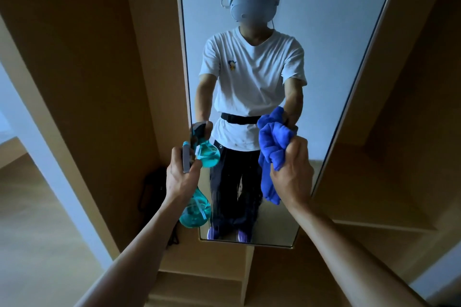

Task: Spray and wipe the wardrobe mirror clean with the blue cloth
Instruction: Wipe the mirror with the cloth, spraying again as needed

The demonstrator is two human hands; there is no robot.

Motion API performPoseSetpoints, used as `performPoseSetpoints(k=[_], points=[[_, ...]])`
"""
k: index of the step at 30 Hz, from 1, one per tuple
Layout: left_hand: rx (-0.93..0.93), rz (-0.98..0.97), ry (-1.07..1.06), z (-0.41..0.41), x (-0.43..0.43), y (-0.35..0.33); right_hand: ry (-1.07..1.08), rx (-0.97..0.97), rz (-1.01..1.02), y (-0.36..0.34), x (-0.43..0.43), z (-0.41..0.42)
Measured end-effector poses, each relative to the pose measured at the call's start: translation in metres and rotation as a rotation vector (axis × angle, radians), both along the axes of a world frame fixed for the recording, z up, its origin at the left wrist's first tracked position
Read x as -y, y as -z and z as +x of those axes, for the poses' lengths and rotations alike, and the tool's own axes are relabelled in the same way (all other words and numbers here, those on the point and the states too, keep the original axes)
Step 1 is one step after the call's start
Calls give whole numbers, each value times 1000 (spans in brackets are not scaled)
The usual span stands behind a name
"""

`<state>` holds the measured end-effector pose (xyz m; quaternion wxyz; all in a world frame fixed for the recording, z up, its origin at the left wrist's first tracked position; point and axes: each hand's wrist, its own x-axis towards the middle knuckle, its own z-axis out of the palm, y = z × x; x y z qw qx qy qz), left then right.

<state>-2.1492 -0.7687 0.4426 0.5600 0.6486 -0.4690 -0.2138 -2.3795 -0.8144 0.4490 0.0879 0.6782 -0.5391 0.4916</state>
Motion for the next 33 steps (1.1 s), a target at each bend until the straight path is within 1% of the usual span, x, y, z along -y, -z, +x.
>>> performPoseSetpoints(k=[5,7,10,15,19,22,25,28,33], points=[[-3,31,38,10,0,0,-25,-106,-6,-3,-4,51],[-22,56,58,15,1,1,-30,-181,-27,-5,-7,69],[-54,79,87,21,2,3,-93,-259,-43,-6,-8,95],[-130,88,168,34,4,7,-207,-299,48,-5,-10,132],[-158,95,227,44,7,8,-233,-394,78,-8,-10,130],[-151,93,242,48,11,13,-213,-470,70,-18,-9,125],[-137,86,250,51,14,22,-203,-593,61,-26,-11,122],[-179,97,260,52,15,29,-167,-692,37,-35,-11,121],[-294,115,308,59,18,38,-99,-755,20,-27,-16,128]])
